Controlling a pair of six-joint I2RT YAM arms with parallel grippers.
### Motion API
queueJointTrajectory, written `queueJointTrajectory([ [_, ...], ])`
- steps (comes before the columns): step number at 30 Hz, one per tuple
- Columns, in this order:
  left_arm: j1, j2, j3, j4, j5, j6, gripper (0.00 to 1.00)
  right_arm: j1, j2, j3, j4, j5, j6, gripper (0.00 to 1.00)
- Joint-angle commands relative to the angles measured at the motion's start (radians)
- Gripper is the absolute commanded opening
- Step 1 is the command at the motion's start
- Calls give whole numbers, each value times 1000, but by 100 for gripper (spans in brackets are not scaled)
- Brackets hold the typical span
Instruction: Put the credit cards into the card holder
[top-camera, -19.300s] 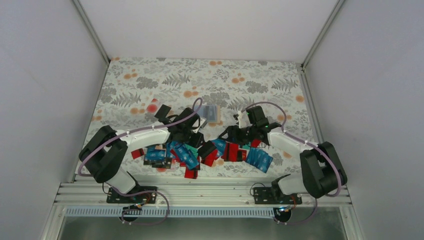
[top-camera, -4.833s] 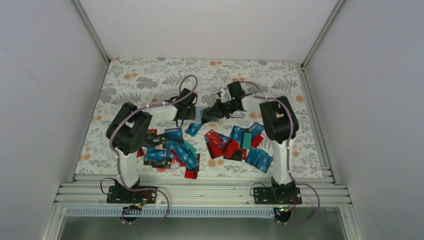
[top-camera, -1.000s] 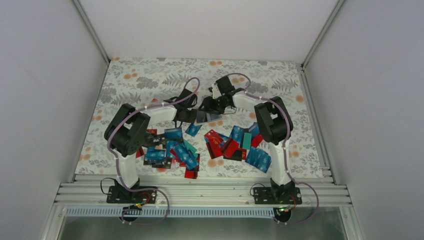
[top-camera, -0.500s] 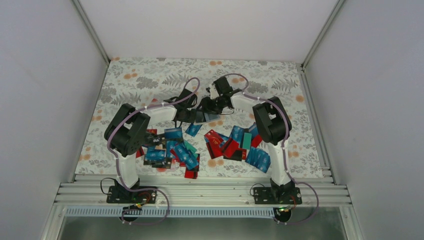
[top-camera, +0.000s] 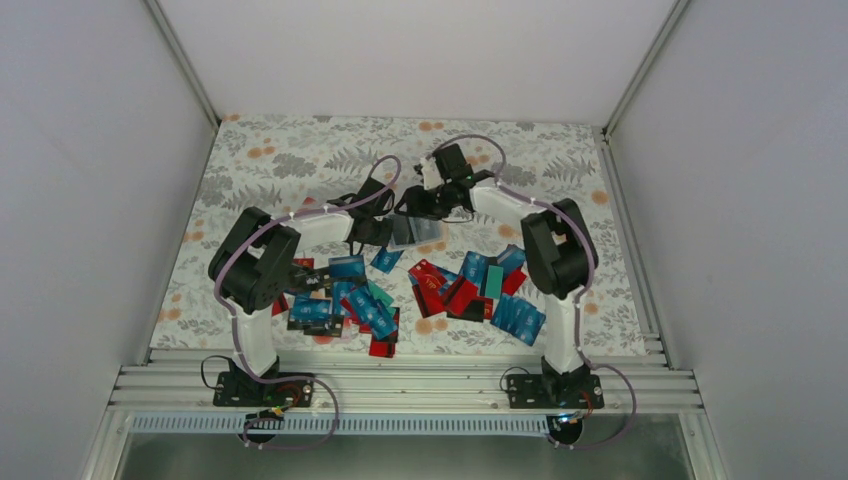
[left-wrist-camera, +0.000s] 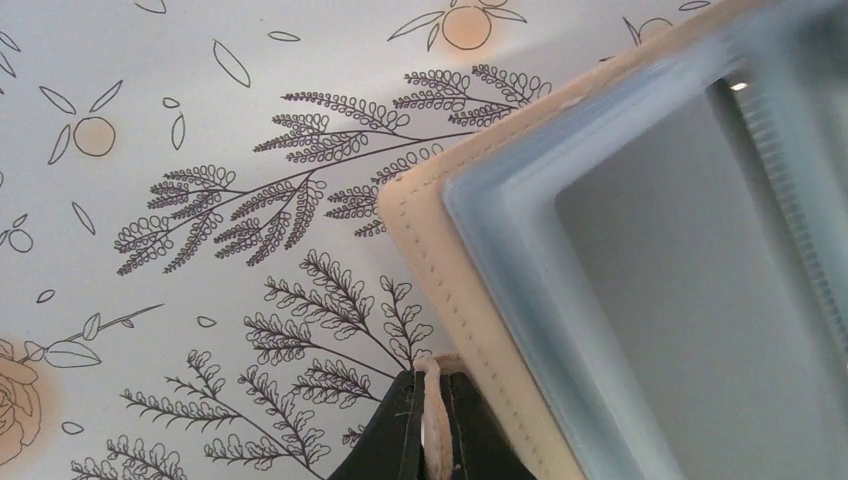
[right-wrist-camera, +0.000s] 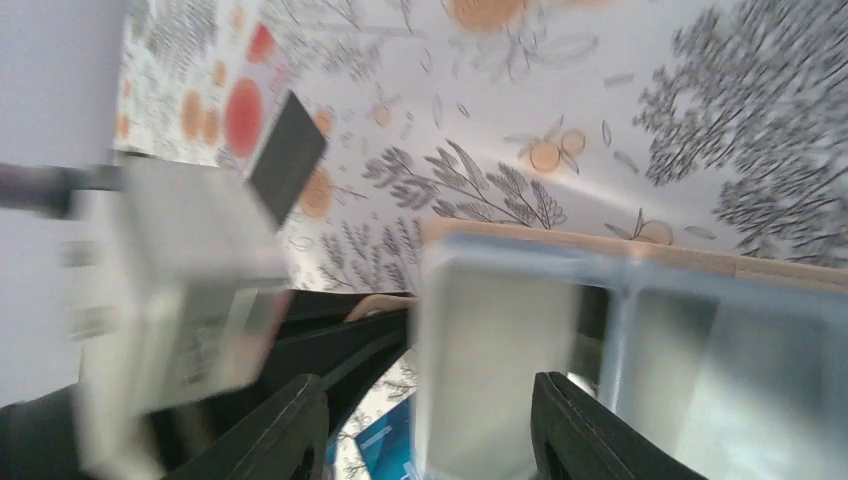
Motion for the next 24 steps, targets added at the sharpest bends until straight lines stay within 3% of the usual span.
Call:
queueJointTrajectory([
  [1, -1, -37, -24, 7, -7, 13, 3, -45, -163, -43, -14, 55, -43, 53],
  [14, -1, -45, -30, 18, -4, 30, 2, -192, -225, -240, -21, 205, -81, 55],
  [24, 5, -28, 0, 18, -19, 61, 2, -194, -149, -245, 38, 30, -53, 54],
])
